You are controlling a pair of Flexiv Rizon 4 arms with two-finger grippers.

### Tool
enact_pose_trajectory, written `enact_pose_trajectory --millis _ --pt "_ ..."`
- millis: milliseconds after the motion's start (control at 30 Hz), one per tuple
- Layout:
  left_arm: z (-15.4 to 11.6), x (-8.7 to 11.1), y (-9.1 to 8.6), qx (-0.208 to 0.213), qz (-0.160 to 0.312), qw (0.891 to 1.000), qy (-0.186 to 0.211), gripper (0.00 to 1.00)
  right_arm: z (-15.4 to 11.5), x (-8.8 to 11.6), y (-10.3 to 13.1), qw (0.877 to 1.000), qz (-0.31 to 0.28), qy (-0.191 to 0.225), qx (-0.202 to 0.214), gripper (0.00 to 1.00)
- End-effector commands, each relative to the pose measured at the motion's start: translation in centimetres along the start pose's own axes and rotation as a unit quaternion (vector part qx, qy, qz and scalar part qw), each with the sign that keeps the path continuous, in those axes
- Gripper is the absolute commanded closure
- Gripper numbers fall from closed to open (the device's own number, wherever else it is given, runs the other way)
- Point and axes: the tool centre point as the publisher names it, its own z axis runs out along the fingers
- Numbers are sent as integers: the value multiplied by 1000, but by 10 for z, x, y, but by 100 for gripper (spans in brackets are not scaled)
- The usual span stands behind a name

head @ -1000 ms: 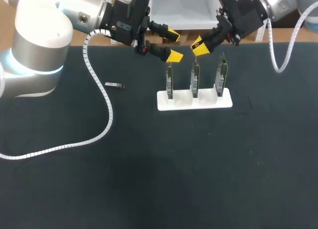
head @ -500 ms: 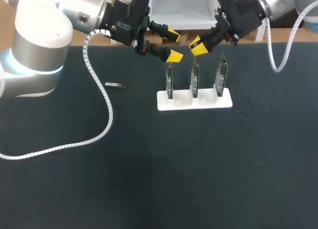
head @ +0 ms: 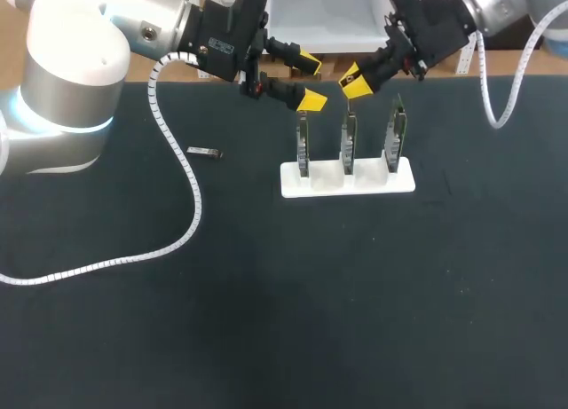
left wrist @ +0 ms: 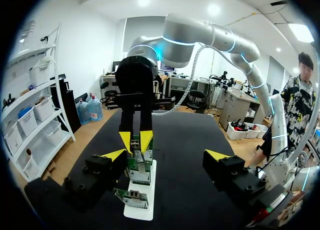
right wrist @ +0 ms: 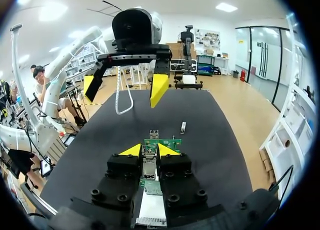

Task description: Pick up the optical module with the left hand, and insert it into the network port with the right hand.

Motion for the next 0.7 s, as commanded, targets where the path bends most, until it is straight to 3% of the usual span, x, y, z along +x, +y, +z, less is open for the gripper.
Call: enact_pose_trajectory --millis 33,533,700 --pt "1 -1 -1 -2 -2 1000 2 0 0 1 4 1000 0 0 4 100" --pt "1 -1 -1 -2 -2 1000 2 0 4 8 4 1000 6 -3 1 100" --pt "1 -1 -1 -2 -2 1000 2 0 0 -1 6 1000 -7 -12 4 100"
